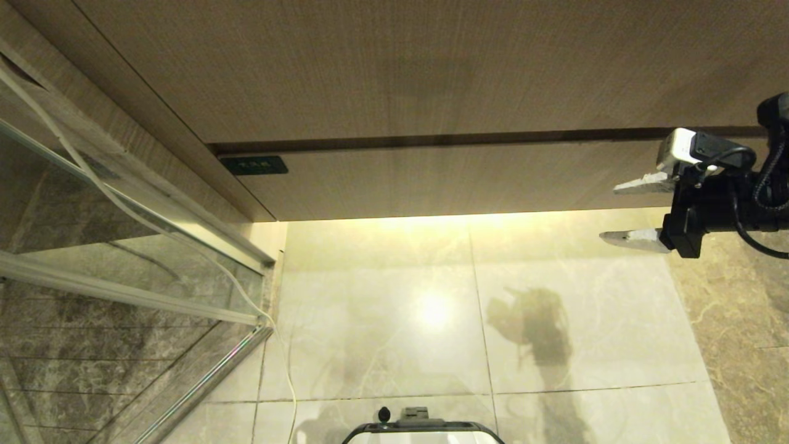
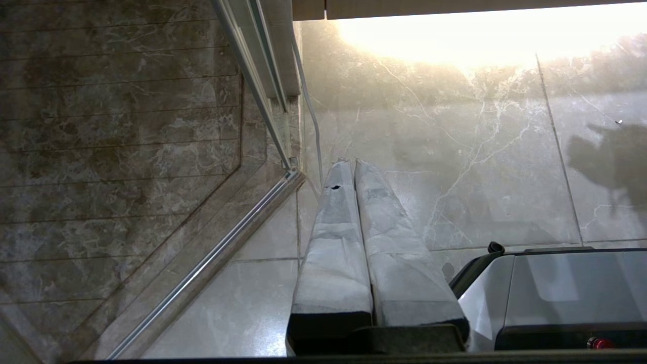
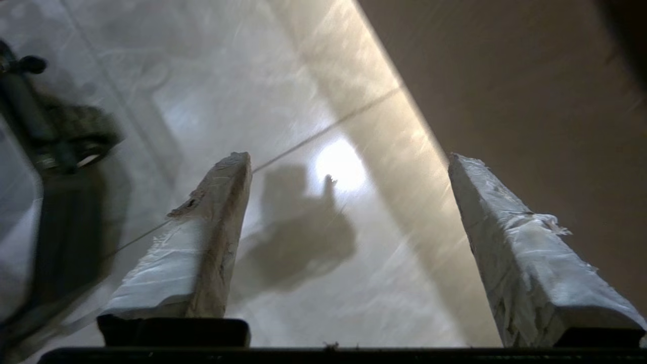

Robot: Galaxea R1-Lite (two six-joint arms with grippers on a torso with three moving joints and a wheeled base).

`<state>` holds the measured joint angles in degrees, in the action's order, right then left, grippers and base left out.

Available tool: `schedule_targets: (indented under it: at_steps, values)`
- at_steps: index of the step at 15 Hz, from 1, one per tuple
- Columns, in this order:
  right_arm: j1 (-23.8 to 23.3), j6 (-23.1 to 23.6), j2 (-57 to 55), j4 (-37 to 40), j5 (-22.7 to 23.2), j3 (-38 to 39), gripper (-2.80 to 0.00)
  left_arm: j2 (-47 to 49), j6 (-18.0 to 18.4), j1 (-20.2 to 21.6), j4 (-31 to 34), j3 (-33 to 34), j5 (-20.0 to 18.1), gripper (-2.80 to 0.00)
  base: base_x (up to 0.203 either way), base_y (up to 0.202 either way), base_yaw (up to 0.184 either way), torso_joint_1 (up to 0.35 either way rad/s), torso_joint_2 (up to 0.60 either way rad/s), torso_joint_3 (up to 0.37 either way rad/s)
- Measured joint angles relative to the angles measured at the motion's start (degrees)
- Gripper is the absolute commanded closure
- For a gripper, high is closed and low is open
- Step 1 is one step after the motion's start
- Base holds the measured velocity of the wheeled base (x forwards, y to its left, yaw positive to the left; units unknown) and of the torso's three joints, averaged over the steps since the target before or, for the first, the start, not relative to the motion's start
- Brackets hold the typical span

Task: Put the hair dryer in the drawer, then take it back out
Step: Pull open the drawer

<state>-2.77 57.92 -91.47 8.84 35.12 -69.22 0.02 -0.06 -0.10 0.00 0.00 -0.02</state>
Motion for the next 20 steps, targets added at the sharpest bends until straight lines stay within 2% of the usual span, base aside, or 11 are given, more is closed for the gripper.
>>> schedule_targets:
  at_steps: [4,5,8,13,20]
  values:
    - [-2.23,0.35,-1.94,-20.06,5.59,5.46,-2.80,0.00,-0.01,0.00,0.00,0.00,0.00,0.00,0.000,0.000,0.000,0.000,0.00,0.000]
    - [-2.32,0.51,-2.06,-22.42,7.61,6.47,-2.80,0.00,-0.01,0.00,0.00,0.00,0.00,0.00,0.000,0.000,0.000,0.000,0.00,0.000]
    - [-2.35,0.33,-3.12,-28.62,9.78,7.84,-2.80,0.00,-0.01,0.00,0.00,0.00,0.02,0.00,0.000,0.000,0.000,0.000,0.00,0.000]
    - [-2.31,0.36,-5.60,-30.65,10.48,6.06,-2.80,0.00,-0.01,0.00,0.00,0.00,0.00,0.00,0.000,0.000,0.000,0.000,0.00,0.000]
    - [-1.95,0.27,-13.01,-32.49,10.36,-3.07,-2.80,0.00,-0.01,0.00,0.00,0.00,0.00,0.00,0.000,0.000,0.000,0.000,0.00,0.000]
